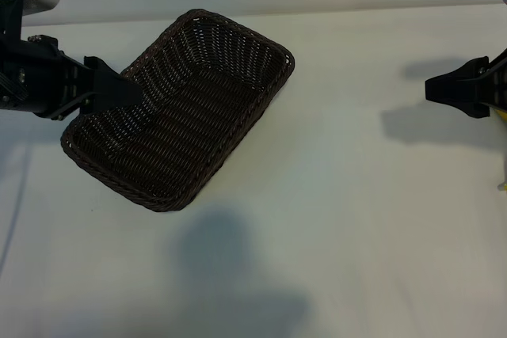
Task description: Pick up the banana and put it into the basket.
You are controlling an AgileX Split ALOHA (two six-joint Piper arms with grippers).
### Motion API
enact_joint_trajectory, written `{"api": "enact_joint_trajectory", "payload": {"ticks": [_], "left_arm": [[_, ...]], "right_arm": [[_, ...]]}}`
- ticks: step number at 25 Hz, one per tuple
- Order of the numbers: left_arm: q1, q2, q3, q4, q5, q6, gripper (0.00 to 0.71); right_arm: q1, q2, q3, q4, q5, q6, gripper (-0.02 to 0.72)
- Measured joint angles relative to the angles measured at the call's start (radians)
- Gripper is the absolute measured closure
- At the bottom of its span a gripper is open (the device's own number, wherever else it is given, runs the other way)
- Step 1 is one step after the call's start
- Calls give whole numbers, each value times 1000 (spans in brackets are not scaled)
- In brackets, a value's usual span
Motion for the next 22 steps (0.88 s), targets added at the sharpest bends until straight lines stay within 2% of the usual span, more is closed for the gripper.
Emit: {"api": "enact_joint_trajectory", "payload": {"ticks": [18, 22], "left_arm": [[0, 0, 0, 0, -4, 2, 142], [0, 0, 0, 0, -40, 2, 142]], "right_arm": [[0, 0, 0, 0, 0, 0, 116], [0, 0, 0, 0, 0, 0, 116]]}}
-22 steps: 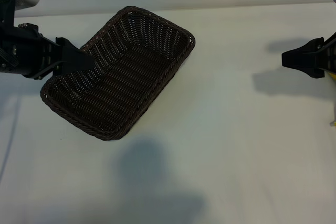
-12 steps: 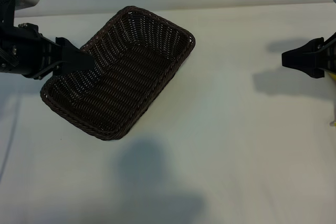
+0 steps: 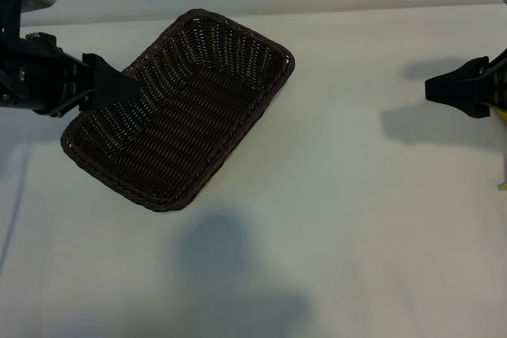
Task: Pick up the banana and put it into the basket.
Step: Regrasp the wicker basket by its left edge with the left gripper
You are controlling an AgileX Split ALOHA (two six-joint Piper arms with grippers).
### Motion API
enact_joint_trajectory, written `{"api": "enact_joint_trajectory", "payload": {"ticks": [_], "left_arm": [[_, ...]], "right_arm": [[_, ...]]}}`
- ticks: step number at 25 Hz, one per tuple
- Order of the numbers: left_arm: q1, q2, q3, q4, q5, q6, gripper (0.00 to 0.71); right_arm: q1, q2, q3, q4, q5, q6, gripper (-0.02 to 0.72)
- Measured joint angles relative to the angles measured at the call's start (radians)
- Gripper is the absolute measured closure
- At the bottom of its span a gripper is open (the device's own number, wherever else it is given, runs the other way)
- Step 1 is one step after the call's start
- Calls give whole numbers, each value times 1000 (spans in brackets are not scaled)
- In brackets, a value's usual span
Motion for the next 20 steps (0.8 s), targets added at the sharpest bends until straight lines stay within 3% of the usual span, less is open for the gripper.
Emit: {"api": "enact_joint_trajectory", "payload": {"ticks": [10, 16, 20], "left_arm": [[0, 0, 0, 0, -38, -37, 142], [0, 0, -33, 43, 22, -389, 142], [0, 0, -122, 190, 120, -655, 142]], "right_arm": [[0, 0, 0, 0, -1, 0, 117], [0, 0, 0, 0, -2, 0, 117], [0, 0, 0, 0, -2, 0, 117]]}}
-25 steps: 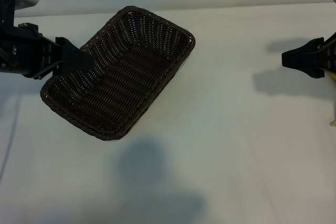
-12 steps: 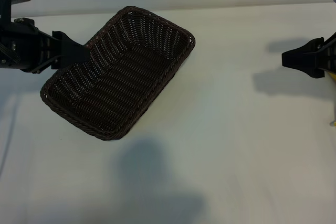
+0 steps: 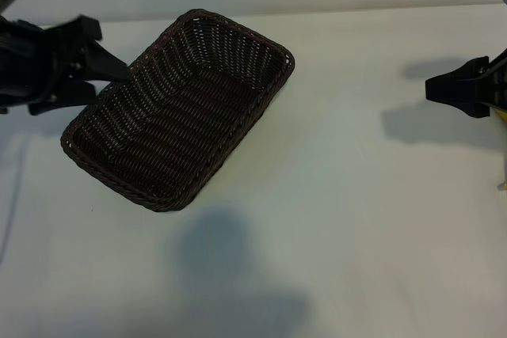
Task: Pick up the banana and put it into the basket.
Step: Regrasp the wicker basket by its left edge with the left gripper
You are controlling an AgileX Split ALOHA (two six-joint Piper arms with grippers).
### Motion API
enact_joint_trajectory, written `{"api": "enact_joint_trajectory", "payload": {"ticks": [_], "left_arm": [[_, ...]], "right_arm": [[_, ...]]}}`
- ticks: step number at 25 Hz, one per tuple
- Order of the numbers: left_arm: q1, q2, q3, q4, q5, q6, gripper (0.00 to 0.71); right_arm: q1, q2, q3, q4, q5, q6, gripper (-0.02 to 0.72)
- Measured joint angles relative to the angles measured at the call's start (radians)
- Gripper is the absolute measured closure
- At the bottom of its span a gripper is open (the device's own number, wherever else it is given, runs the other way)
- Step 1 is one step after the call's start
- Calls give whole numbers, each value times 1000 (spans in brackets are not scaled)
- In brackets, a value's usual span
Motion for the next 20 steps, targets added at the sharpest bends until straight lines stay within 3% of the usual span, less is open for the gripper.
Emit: {"api": "enact_joint_trajectory", "payload": {"ticks": [7, 12, 15, 20], "left_arm": [[-2, 0, -107, 272, 191, -447, 142], [-58, 0, -107, 393, 248, -659, 142], [-88, 0, -107, 464, 250, -762, 142], [-90, 34, -108, 492, 310, -801, 142]], "right_arm": [[0, 0, 0, 0, 0, 1, 117], [0, 0, 0, 0, 0, 12, 117], [0, 0, 0, 0, -1, 15, 117], [0, 0, 0, 0, -1, 18, 117]]}}
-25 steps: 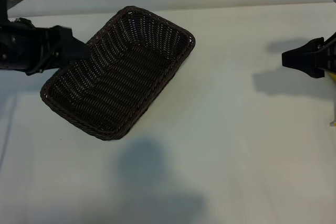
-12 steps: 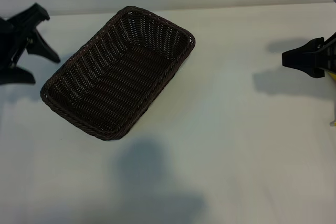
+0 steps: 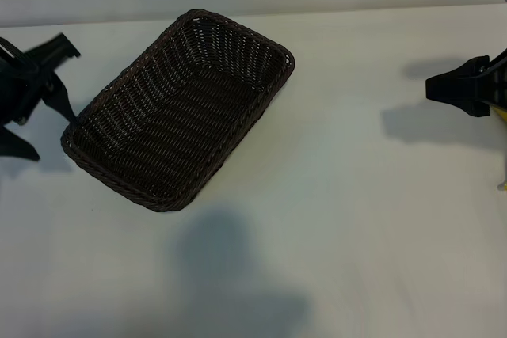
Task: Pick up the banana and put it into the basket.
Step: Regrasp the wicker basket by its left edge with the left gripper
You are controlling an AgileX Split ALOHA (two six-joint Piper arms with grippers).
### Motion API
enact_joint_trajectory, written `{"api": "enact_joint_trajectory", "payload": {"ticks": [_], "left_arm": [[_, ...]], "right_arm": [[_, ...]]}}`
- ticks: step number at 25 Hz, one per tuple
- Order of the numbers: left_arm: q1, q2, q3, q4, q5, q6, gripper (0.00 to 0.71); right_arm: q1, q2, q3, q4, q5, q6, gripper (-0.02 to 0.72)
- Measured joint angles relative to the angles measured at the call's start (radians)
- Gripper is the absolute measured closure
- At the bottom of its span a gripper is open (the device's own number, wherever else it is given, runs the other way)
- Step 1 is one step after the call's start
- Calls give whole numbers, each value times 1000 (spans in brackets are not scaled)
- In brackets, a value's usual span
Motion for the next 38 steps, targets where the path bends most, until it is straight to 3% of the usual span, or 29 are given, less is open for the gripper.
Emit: {"api": "enact_joint_trajectory", "payload": {"ticks": [11, 21, 38], "left_arm": [[-17, 97, 1, 2, 8, -27, 142], [-70, 103, 209, -12, -204, -82, 142], [-78, 157, 227, -17, -385, -84, 159]], "right_arm": [[0, 0, 0, 0, -14, 1, 117], [0, 0, 0, 0, -20, 1, 117], [0, 0, 0, 0, -22, 16, 117]]}}
